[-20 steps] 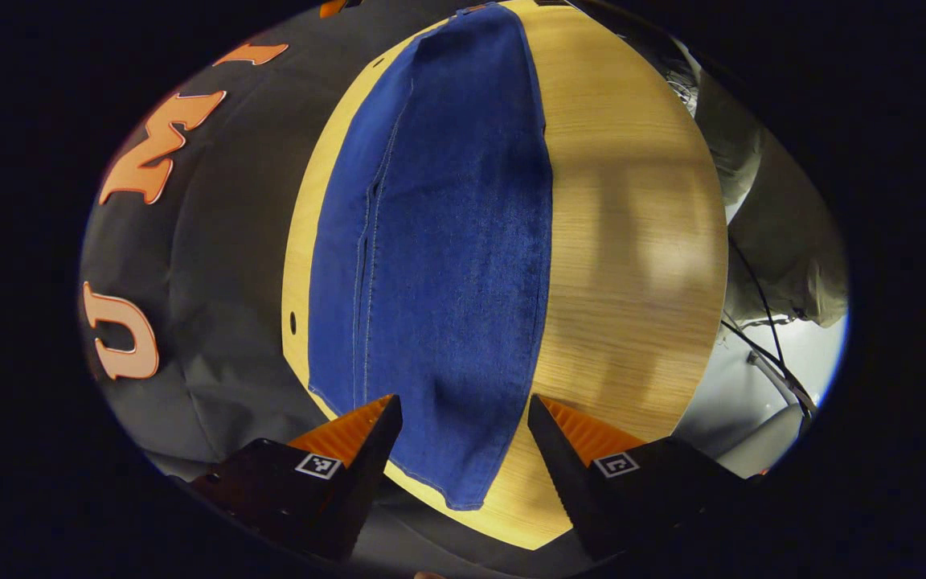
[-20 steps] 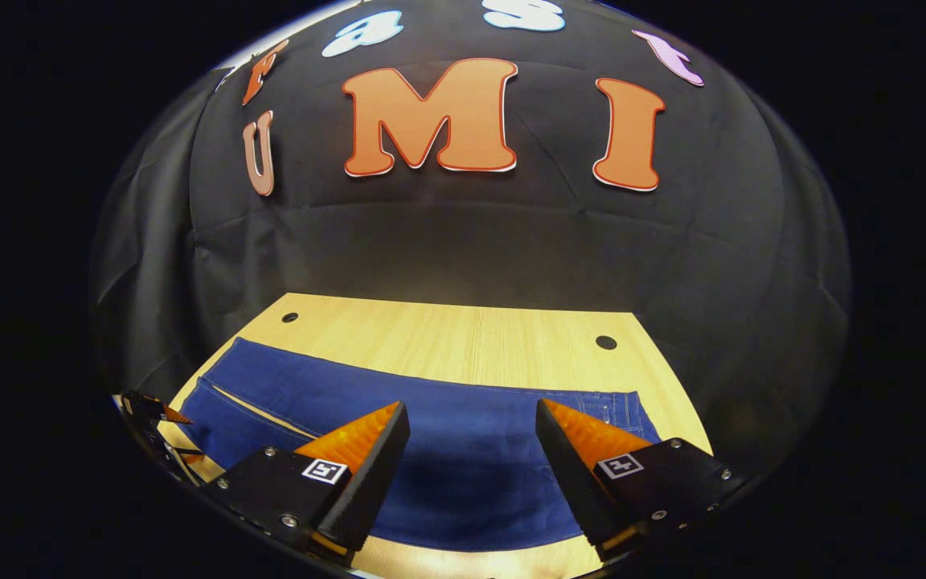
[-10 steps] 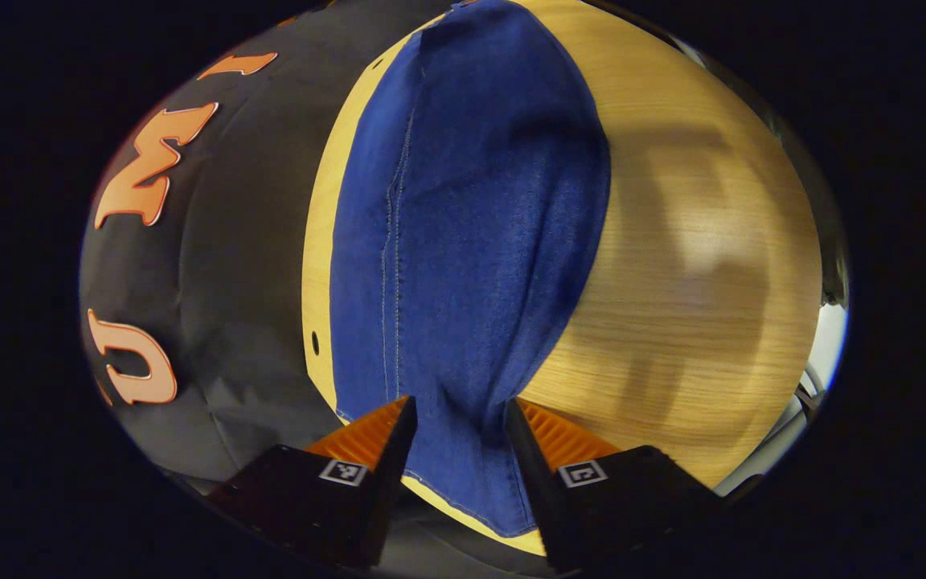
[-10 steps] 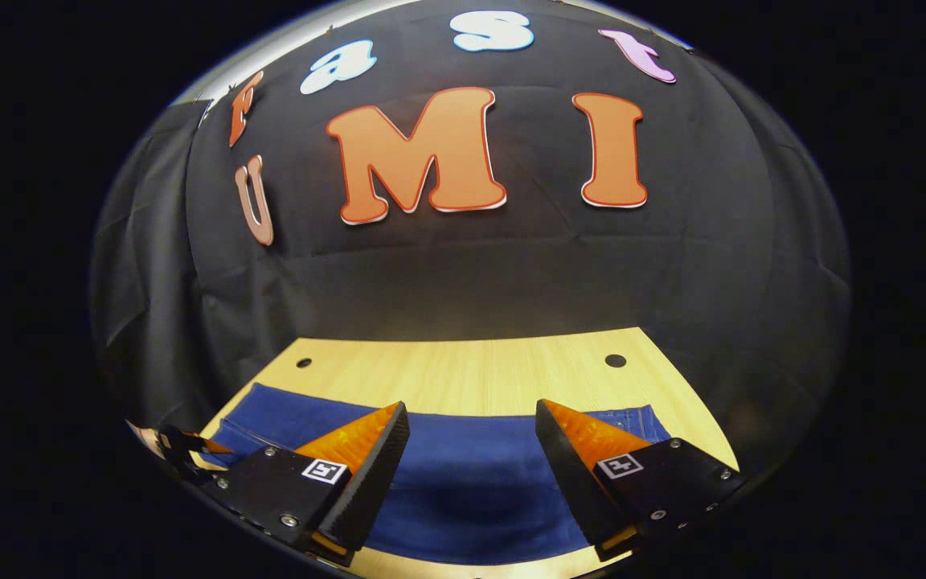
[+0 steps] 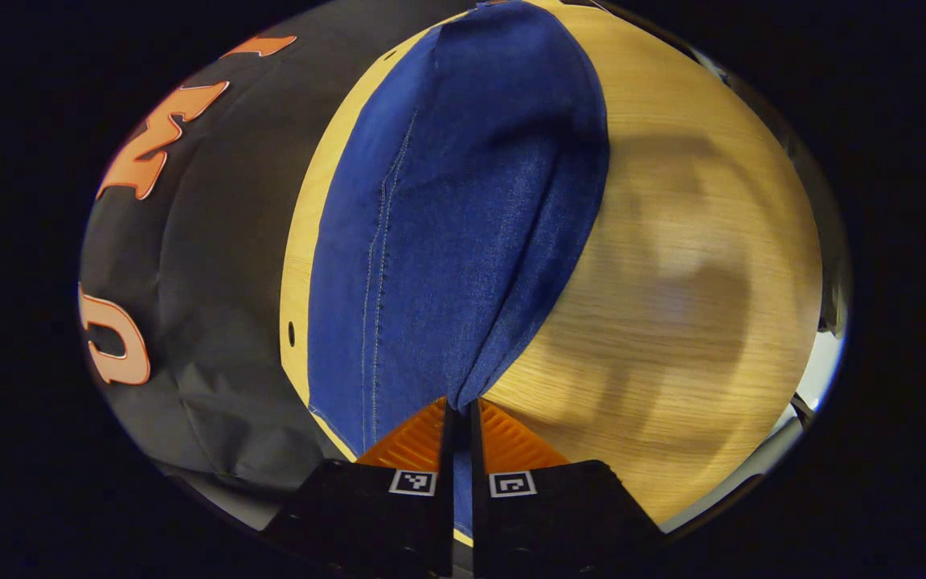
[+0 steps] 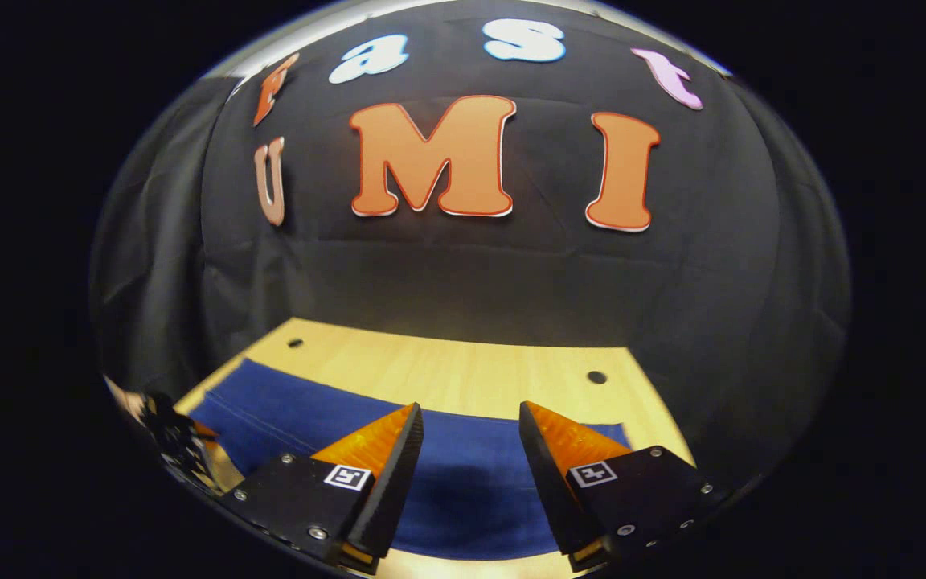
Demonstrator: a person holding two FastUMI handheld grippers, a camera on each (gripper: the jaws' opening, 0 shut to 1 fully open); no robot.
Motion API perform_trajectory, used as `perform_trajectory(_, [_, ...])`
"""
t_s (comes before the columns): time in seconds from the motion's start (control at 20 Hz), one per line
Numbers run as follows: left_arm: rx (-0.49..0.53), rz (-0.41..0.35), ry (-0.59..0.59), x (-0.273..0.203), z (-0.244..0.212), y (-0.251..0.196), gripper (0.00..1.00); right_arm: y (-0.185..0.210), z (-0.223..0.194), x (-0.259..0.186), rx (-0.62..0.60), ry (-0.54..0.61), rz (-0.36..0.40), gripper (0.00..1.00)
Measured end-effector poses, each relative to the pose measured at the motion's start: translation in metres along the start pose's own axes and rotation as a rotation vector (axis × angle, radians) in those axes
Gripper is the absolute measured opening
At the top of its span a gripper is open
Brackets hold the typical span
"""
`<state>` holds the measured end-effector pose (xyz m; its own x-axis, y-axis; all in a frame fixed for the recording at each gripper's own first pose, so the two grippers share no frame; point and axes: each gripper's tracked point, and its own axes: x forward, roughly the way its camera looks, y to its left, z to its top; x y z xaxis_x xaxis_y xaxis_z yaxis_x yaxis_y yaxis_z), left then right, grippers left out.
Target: Grasp the waist and the cuffs of the jeans and fold them to make the two legs overlap; first hold the waist and fold one-third of the jeans toward the cuffs, then hold the cuffs and fold the remaining one-third in the same direction to finish folding.
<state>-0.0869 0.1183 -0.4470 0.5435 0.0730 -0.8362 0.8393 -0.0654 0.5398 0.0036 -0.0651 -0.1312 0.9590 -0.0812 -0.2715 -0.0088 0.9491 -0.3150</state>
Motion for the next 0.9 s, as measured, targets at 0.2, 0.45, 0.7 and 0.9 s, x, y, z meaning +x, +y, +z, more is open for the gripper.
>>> perform_trajectory(0.2, [0.032, 0.033, 0.009, -0.001, -0.001, 0.003, 0.1, -0.056, -0.05, -0.023, -0.405, 0.098, -0.1, 0.96])
perform_trajectory(0.45, [0.03, 0.027, 0.029, -0.001, -0.002, 0.003, 0.1, -0.077, -0.141, -0.046, -0.771, 0.27, -0.026, 0.97])
perform_trajectory(0.7, [0.05, 0.028, 0.037, -0.001, -0.002, 0.003, 0.1, -0.082, -0.216, -0.058, -1.066, 0.38, 0.108, 0.98])
perform_trajectory(0.9, [0.066, 0.028, 0.041, -0.001, -0.002, 0.004, 0.1, -0.078, -0.257, -0.046, -1.221, 0.407, 0.174, 0.98])
